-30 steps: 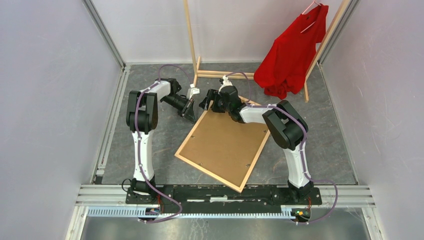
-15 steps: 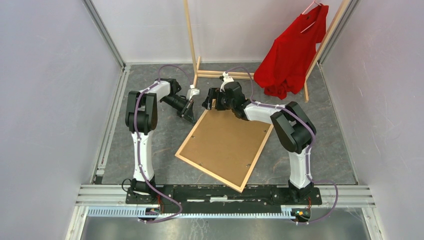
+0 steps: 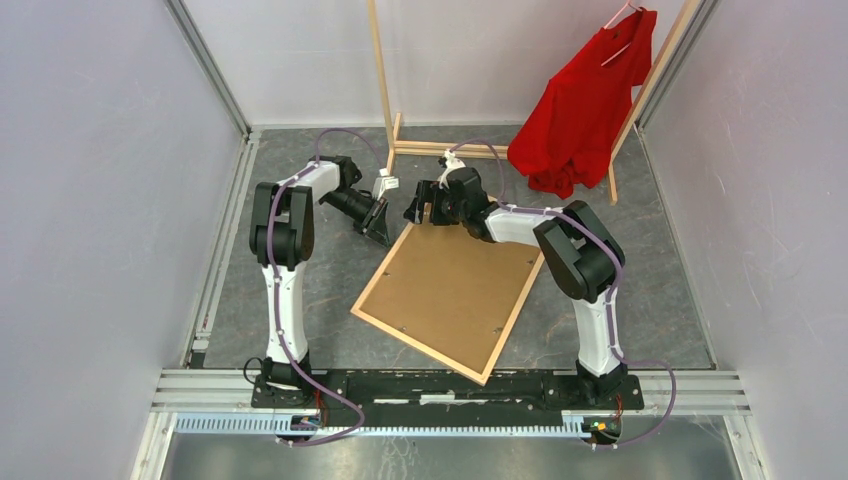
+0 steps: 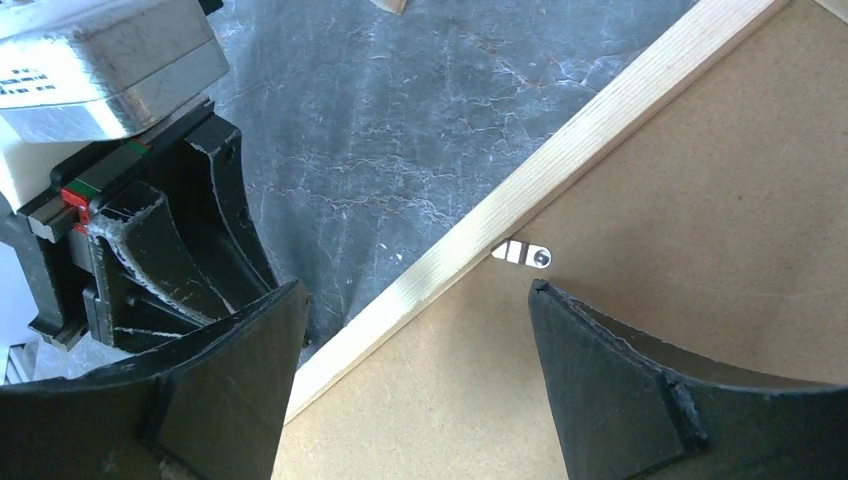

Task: Put the photo into the frame
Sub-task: Install the photo frame at the center of the board.

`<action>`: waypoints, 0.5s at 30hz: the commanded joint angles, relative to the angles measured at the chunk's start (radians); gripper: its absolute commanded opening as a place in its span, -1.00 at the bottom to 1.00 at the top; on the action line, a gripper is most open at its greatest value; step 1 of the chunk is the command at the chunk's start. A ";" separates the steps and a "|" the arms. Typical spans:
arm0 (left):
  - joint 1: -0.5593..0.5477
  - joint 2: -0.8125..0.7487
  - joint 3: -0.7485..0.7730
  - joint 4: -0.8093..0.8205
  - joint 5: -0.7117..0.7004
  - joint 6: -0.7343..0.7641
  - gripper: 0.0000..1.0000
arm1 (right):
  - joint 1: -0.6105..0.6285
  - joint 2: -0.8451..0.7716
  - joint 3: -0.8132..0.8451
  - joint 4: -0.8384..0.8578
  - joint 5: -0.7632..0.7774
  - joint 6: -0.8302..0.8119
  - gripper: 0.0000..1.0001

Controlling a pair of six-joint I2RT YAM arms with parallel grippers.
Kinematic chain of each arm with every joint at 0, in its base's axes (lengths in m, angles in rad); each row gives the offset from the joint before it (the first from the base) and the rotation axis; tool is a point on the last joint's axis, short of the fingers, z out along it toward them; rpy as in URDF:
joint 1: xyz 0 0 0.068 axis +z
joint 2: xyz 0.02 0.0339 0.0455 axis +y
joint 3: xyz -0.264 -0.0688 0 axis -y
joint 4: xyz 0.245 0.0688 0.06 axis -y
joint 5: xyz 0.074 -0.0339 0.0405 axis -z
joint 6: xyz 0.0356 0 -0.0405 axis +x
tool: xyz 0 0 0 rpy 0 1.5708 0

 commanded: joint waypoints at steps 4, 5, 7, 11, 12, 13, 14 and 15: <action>-0.026 -0.019 0.006 -0.014 0.060 0.001 -0.38 | 0.020 0.048 0.038 0.007 -0.005 0.028 0.76; -0.029 -0.018 0.005 -0.014 0.061 0.001 -0.38 | 0.019 0.052 0.041 0.007 -0.002 0.033 0.76; -0.034 -0.014 0.004 -0.013 0.059 0.001 -0.39 | 0.019 0.060 0.046 0.007 0.006 0.033 0.76; -0.037 -0.010 -0.002 -0.014 0.044 0.006 -0.45 | 0.018 0.075 0.071 -0.004 0.026 0.021 0.76; -0.038 -0.010 -0.004 -0.014 0.039 0.007 -0.46 | 0.019 0.079 0.079 -0.008 0.031 0.016 0.76; -0.037 -0.011 -0.006 -0.014 0.034 0.008 -0.47 | 0.018 0.083 0.086 -0.012 0.034 0.011 0.76; -0.036 -0.014 -0.007 -0.014 0.030 0.009 -0.47 | 0.018 0.087 0.092 -0.016 0.036 0.003 0.76; -0.036 -0.016 -0.009 -0.013 0.026 0.009 -0.47 | 0.018 0.086 0.099 -0.022 0.037 -0.005 0.76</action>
